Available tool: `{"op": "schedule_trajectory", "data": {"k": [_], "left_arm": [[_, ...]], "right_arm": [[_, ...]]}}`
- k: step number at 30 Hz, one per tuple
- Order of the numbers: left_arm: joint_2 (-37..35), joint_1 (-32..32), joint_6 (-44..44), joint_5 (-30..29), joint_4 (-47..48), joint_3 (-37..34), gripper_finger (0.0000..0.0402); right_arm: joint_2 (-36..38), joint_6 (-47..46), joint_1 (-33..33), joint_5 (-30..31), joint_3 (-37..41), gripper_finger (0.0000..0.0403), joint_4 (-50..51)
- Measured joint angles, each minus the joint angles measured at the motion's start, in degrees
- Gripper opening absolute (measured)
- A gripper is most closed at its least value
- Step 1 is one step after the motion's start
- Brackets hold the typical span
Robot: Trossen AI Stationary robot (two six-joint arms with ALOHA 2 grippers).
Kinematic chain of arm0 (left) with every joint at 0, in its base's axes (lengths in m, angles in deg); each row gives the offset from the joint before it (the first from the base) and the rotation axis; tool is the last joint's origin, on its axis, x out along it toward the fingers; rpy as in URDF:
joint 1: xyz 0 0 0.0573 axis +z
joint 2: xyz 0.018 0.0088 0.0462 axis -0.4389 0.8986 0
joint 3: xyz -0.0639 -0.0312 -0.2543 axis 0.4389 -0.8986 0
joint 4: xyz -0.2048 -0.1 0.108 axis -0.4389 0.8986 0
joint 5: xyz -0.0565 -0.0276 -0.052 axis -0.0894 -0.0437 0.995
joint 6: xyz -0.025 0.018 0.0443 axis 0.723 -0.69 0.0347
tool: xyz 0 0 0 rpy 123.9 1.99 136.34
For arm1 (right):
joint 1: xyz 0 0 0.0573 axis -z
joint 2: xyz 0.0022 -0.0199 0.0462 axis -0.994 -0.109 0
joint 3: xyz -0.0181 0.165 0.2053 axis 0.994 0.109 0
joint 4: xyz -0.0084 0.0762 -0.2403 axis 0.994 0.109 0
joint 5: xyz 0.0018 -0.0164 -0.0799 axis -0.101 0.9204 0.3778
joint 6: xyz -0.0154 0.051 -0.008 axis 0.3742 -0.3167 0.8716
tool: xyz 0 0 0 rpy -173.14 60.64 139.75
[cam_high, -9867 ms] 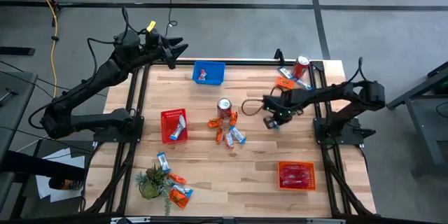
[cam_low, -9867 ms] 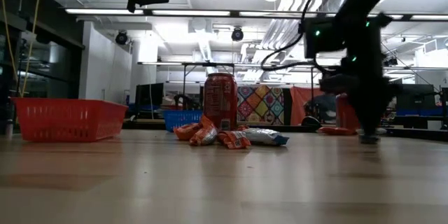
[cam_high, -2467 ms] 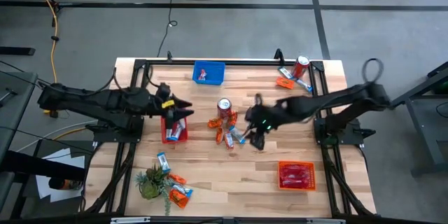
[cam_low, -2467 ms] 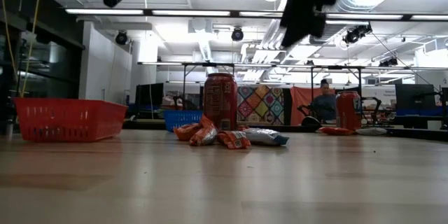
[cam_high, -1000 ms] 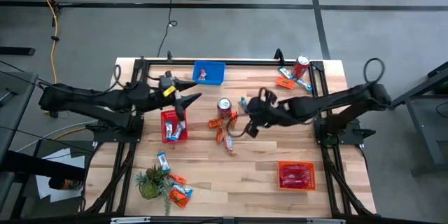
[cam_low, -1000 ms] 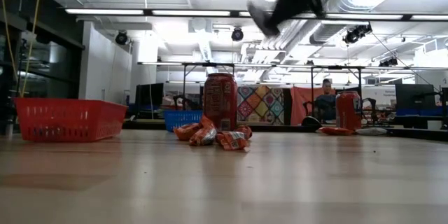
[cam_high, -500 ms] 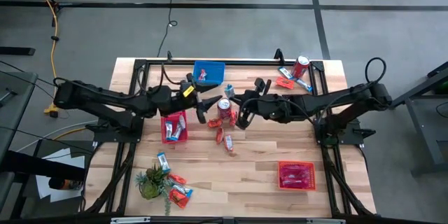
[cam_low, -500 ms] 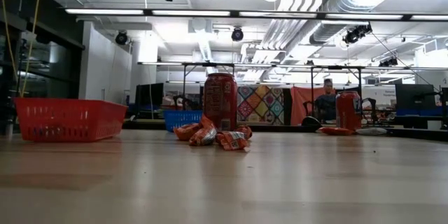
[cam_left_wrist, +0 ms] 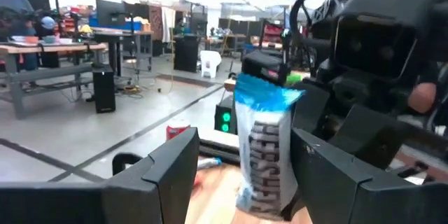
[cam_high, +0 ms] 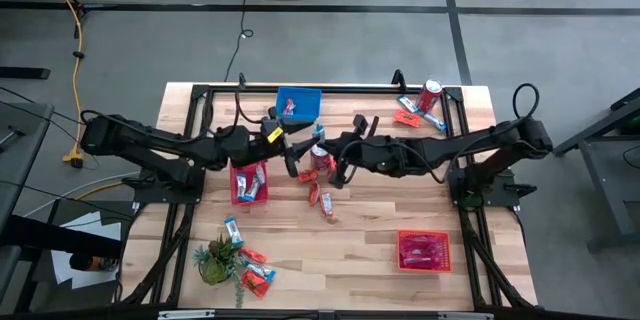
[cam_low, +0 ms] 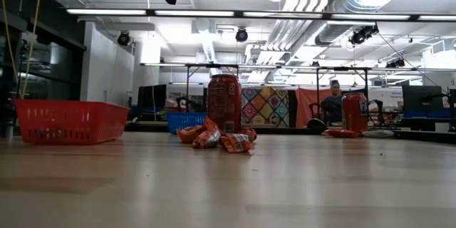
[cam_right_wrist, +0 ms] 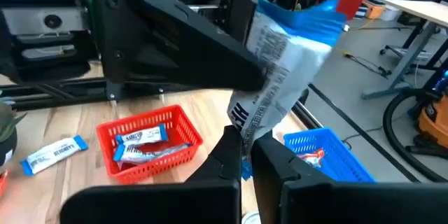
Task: Sort candy
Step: Put the white chocolate into the red bin
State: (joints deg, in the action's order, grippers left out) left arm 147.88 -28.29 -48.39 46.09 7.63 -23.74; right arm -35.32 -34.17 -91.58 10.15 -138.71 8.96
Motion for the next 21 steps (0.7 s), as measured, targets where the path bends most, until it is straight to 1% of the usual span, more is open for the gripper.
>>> {"op": "schedule_trajectory", "data": {"k": [9,12,14,16,17,19,21], "left_arm": [[0.1,0.2,0.0,0.5,-0.4,0.0,0.0209],[0.1,0.6,0.1,3.5,-0.3,0.0,0.0207],[0.1,0.9,1.0,5.1,0.0,0.0,0.0195],[0.1,0.9,1.7,5.3,0.2,0.0,0.017],[0.1,1.0,1.9,5.4,0.3,0.0,0.0151],[0.1,1.0,2.4,5.7,0.3,0.0,0.0105],[0.1,1.1,3.5,5.7,0.2,0.0,0.0047]], "right_arm": [[-0.3,0.2,0.0,-1.0,0.0,0.0,-1.1],[-0.3,0.3,0.0,-1.2,0.0,0.0,-1.2],[-0.3,0.4,0.0,-1.9,0.0,0.0003,-1.2],[-0.3,0.4,0.0,-2.1,0.0,0.0007,-1.2],[-0.3,0.4,0.0,-2.2,0.0,0.0009,-1.2],[-0.3,0.3,0.0,-2.5,0.0,0.001,-1.1],[-0.3,0.2,0.1,-2.9,0.0,0.001,-1.2]]}}
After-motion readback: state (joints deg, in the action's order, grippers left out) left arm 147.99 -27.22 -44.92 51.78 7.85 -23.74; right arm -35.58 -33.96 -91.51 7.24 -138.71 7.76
